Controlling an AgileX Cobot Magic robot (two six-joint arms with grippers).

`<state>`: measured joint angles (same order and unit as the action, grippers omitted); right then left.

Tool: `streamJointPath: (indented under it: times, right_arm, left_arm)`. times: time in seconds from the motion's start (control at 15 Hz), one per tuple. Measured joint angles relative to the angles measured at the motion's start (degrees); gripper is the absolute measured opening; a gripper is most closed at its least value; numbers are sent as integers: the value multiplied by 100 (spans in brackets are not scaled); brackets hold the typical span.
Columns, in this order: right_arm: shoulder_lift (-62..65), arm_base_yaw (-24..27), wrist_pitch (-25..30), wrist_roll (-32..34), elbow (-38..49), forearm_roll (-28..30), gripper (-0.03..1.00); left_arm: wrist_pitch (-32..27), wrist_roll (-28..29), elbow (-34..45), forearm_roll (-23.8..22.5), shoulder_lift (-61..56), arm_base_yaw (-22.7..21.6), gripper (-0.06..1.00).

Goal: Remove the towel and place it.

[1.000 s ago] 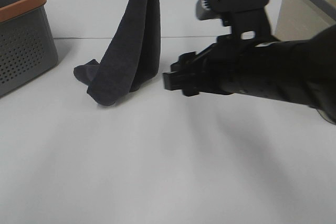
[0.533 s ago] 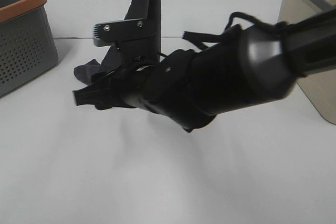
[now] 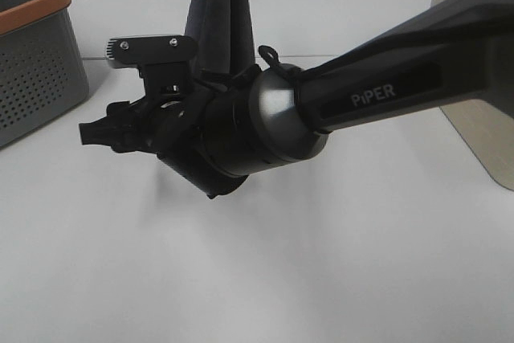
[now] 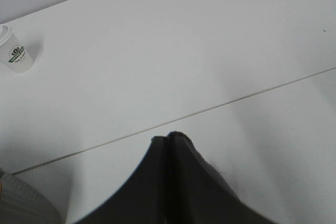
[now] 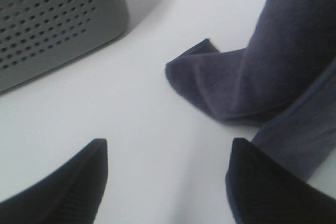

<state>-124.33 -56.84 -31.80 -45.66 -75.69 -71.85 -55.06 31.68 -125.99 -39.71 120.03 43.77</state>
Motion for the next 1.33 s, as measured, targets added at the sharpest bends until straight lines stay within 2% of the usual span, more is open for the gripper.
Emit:
streamJointPath:
  times: [0.13,0.2,0.33,0.47,0.53,0.67,0.73,0.87,0.93,1.2,1.33]
  right_arm:
    - [-52,0,-980,-504,-23,-384,66]
    - [-52,0,-1163,-636,-23,-521,66]
    - [-52,0,-1839,-1175,-23,-1180,66]
    - [-57,34,-2212,-1341,-23,-1748,66]
    - [-57,52,-2189,-1369,-23,-1988,66]
    - [-23,6,-1478,-1919,-23,-2309,65]
    - [23,-57,-1324,-2275,-23,-2326,65]
    - [223,-132,-1352,-2882,40,-2418,65]
    - [378,-132,-1352,-2985,201,-2469,65]
    - [550,-74,-1043,-2338,527,-2080,64]
    - [579,-218,-1071,-2292,539,-2074,64]
  left_arm:
    - [-80,0,-6,11,0,0,0]
    - [-80,0,-6,23,0,0,0]
    - [-80,-6,-6,17,0,0,0]
    - [-80,-11,-6,17,0,0,0]
    - [-80,-11,-6,17,0,0,0]
    - [-63,-17,-6,11,0,0,0]
    - [-63,-34,-6,0,11,0,0]
    - [-63,-132,-6,0,40,0,0]
    - [-63,-149,-6,0,40,0,0]
    - [-63,-160,-6,17,40,0,0]
    - [-57,-246,-6,17,40,0,0]
